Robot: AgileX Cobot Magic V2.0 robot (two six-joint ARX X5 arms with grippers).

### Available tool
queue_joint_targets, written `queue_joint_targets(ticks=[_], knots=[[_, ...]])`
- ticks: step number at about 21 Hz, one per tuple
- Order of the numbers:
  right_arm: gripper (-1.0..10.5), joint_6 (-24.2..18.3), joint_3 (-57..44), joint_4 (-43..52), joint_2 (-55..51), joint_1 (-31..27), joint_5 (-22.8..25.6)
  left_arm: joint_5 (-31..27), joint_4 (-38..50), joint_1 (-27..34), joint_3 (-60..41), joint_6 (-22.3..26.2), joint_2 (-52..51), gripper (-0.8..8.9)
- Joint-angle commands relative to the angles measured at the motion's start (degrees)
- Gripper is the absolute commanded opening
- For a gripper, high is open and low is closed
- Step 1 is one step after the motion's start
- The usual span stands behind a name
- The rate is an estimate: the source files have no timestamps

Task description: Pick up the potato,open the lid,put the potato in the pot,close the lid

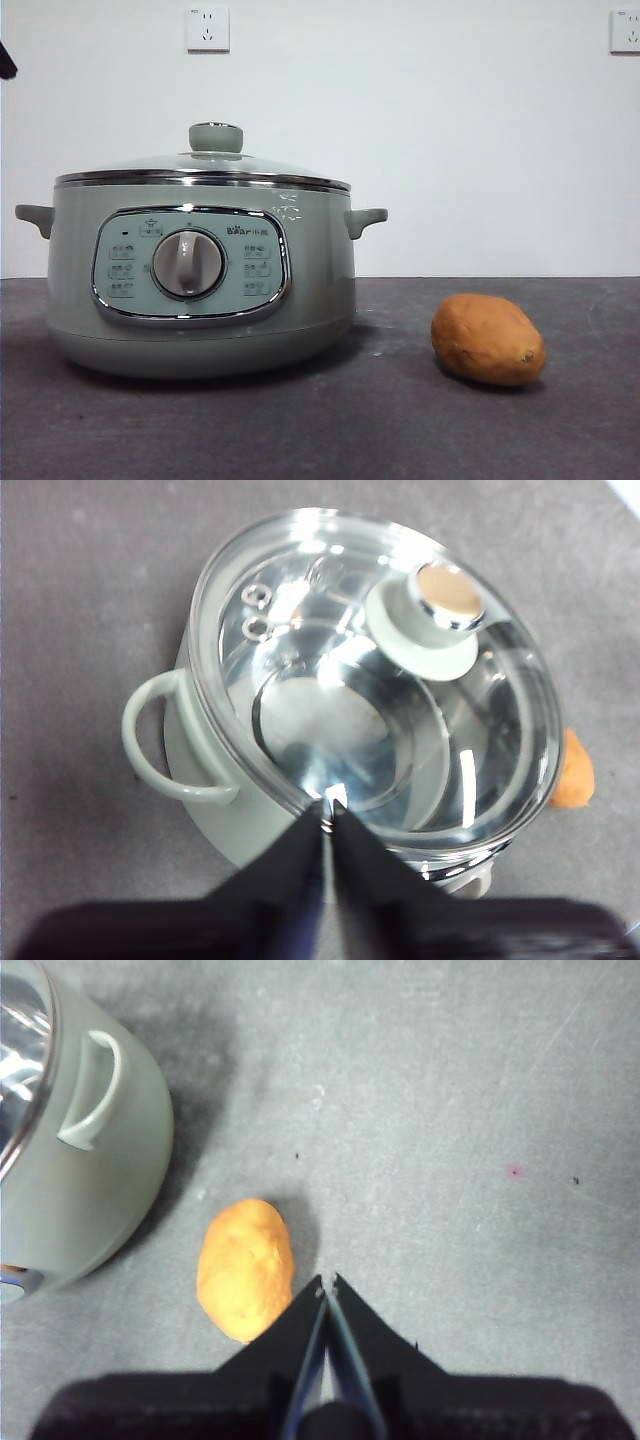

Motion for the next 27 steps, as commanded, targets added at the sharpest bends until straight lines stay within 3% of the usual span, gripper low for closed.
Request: queue_joint_targets(ticks=[1,2,3,4,8,13,21,27], knots=[[1.6,-1.05,0.17,0.20,-0.02,0.04,-0.22,0.22,0.68,0.09,0.39,0.90,0.15,3.42],[3.0,-1.03,0.17,0.24,-0.02,0.04,-0.13,0.20,1.25,0.09,0.39,0.87,0.13,4.10],[4.7,-1.03,0.17,0.26,-0.02,0.04,-0.02,-0.04,1.95,0.09,0.39,0.79,0.13,4.14],[5.5,-1.03,0.17,0.24,-0.02,0.07,-0.02,-0.11,2.21,0.09,0.39,0.66,0.13,4.14],[5.7,-0.74,0.17,0.13,-0.02,0.85,-0.04,-0.09,2.40,0.09,0.39,0.66,0.13,4.13],[5.6,1.88,1.92,0.20,1.84,8.13,0.68,-0.09,2.43,0.09,0.39,0.66,0.13,4.13],[5.3,7.41,8.11,0.20,16.17,25.20,12.92,-0.09,2.38,0.09,0.39,0.66,0.13,4.13],[5.3,8.26,8.11,2.71,28.98,28.24,16.98,-0.13,2.36,0.09,0.39,0.66,0.13,4.13]])
